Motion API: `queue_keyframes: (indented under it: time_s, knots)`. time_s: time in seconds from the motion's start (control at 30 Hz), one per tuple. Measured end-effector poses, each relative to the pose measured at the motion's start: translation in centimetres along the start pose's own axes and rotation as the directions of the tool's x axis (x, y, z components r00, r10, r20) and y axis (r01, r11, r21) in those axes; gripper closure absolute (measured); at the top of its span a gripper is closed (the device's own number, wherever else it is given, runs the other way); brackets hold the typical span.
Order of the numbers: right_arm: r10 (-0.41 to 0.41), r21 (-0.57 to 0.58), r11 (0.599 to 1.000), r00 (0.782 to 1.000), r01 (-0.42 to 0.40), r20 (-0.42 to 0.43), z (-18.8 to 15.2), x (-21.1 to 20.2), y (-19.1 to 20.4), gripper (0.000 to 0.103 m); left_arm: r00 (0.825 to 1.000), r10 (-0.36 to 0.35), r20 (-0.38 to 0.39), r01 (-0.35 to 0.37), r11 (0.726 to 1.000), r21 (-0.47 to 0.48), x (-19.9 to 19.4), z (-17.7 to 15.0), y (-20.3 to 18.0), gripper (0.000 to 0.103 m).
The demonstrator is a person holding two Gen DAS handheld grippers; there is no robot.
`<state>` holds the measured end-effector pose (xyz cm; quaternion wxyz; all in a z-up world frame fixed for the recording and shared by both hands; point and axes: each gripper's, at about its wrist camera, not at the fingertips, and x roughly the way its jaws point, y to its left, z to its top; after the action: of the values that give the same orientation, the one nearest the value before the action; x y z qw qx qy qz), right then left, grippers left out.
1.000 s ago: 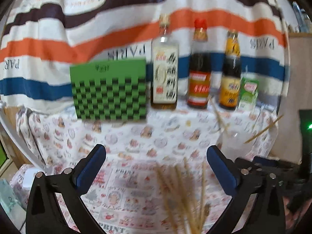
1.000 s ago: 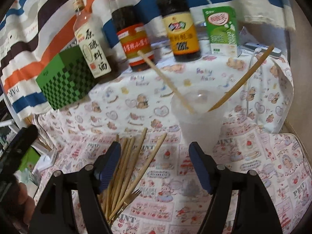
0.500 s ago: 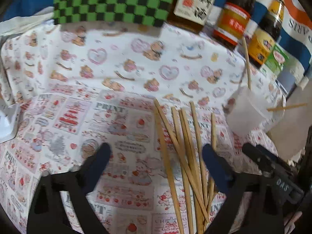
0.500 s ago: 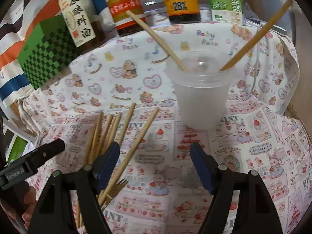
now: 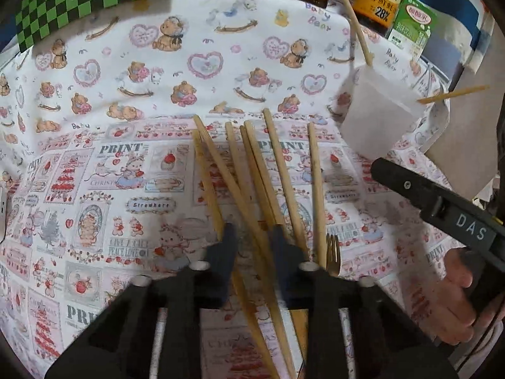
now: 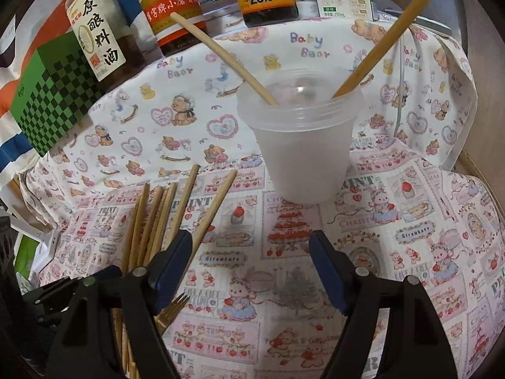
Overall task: Organize utensils
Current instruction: 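Grasp another chopstick with the left tool while the right tool grasps one too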
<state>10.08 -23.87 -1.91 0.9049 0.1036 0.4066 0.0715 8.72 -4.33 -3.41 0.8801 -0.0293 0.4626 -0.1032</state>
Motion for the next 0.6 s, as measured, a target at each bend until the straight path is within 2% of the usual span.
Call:
queue_keyframes:
  time_s: [0.13,0.2,0.3,0.4,0.47,0.57,0.6]
  knots:
    - [-0.025,-0.028,0.999,0.999,0.026,0.024,-0.1,-0.2,0.4,0.028,0.999,-0.034,-0.006,0.034,0.999,-0.042,-0.1,0.1,0.8,0.098]
    - [-0.031,-0.039,0.999,0.999,0.032,0.036,-0.1,-0.4,0.6,0.028,0.999,-0.046,0.024,0.047,0.997,-0.067,-0.9,0.3,1.4,0.098]
    - [-0.023,-0.055,0.998,0.999,0.025,0.049,-0.2,-0.7,0.9,0.028,0.992,-0.06,0.108,0.071,0.993,-0.095,-2.7,0.9,2.2,0.098]
    - [-0.001,-0.081,0.997,0.999,0.005,0.046,-0.4,-1.0,1.5,0.028,0.972,-0.051,0.231,0.076,0.992,-0.102,-5.5,1.2,2.7,0.098]
    - [0.046,-0.103,0.994,0.999,-0.045,0.008,-0.7,-1.1,2.2,0.028,0.952,-0.037,0.303,0.073,0.991,-0.109,-7.0,1.6,3.0,0.098]
    - [0.128,-0.13,0.981,0.986,-0.142,-0.108,-1.6,-0.7,4.0,0.038,0.919,0.026,0.394,0.015,0.995,-0.1,-9.1,1.6,3.1,0.098]
    - [0.139,-0.137,0.978,0.982,-0.157,-0.131,-1.9,-0.6,4.5,0.043,0.913,0.054,0.403,-0.014,0.995,-0.101,-9.3,1.7,3.3,0.098]
